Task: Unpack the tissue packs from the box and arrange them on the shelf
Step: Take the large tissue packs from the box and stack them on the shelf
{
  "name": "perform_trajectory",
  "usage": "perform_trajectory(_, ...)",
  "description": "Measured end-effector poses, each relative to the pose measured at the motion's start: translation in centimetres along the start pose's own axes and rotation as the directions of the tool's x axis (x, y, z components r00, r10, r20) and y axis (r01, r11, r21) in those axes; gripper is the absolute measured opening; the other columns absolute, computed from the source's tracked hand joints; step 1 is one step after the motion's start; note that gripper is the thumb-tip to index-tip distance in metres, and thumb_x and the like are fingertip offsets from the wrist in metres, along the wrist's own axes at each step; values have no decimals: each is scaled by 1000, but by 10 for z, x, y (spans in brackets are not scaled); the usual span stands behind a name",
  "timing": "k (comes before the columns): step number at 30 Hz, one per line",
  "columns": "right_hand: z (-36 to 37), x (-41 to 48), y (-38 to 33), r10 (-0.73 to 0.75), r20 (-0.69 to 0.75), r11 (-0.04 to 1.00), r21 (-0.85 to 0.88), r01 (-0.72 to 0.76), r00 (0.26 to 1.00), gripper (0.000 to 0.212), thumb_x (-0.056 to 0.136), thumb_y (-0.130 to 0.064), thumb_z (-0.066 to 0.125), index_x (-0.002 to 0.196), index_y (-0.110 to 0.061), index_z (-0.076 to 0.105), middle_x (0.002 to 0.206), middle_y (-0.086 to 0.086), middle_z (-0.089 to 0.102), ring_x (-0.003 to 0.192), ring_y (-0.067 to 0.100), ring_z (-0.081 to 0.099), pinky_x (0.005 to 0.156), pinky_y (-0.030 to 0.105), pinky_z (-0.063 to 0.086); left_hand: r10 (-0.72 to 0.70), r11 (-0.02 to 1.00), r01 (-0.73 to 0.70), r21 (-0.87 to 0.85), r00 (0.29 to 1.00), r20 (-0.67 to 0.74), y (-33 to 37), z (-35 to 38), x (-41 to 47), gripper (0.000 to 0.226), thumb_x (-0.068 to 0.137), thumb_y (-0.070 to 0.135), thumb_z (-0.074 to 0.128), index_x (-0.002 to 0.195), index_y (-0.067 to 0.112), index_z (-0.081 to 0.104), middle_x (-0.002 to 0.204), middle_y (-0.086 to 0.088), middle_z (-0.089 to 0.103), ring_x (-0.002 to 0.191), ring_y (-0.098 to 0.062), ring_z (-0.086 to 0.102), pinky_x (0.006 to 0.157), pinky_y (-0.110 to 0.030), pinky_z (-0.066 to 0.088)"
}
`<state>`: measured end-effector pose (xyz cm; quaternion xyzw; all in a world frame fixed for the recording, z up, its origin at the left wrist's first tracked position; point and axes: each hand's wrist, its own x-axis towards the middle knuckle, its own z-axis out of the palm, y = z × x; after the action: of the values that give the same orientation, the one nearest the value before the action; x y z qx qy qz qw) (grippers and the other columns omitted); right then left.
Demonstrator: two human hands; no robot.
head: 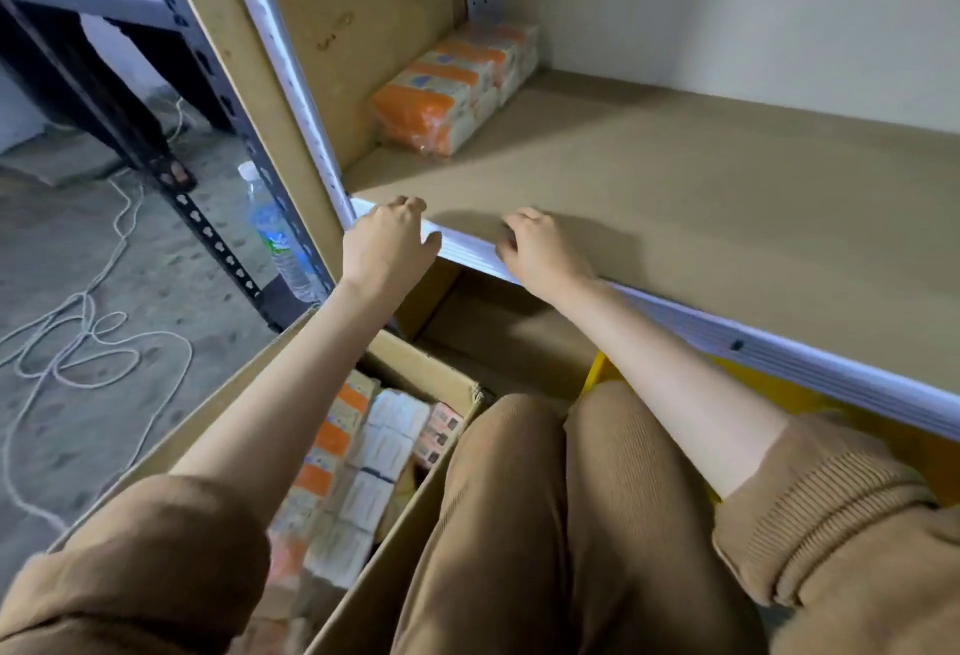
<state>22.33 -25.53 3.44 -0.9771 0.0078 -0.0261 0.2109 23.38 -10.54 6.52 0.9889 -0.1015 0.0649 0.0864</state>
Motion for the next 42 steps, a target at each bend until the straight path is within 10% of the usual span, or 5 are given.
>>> perform_trajectory(16, 96, -109, -79, -422, 382, 889, -4, 458, 823, 43, 96, -16, 43, 138, -9, 42, 144, 6, 43, 132, 21, 41, 103, 34, 40, -306, 949, 313, -27, 941, 142, -81, 60, -196, 37, 94, 24, 48, 129, 12, 52, 131, -9, 58, 117, -27, 57, 86, -38, 50)
perform_trajectory(20, 114, -110, -90, -439, 438, 870, -13, 493, 785, 46, 96, -16, 47, 140, -10, 39, 146, 6, 41, 135, 20, 38, 105, 35, 42, -289, 957, 281, 68, 938, 189, -94, 87, -209, 52, 97, 25, 42, 144, 9, 30, 156, -10, 27, 145, -25, 24, 119, -37, 20)
perform_trajectory(26, 142, -90, -110, -433, 519, 850, -35, 525, 737, 53, 92, -14, 53, 142, -8, 35, 147, 9, 37, 136, 24, 37, 106, 37, 40, -327, 920, 236, 313, 904, 277, -114, 109, -207, 76, 97, 36, 39, 149, 4, -7, 159, -13, -12, 148, -25, -9, 121, -38, -2)
perform_trajectory(42, 218, -42, -131, -497, 507, 827, 29, 562, 704, 79, 88, 7, 45, 151, -9, -1, 160, 11, -1, 148, 27, 8, 115, 35, 24, -381, 896, 302, 325, 900, 214, -162, 109, -172, 76, 93, 27, 49, 150, 7, 2, 160, -8, 5, 148, -29, 4, 121, -44, 7)
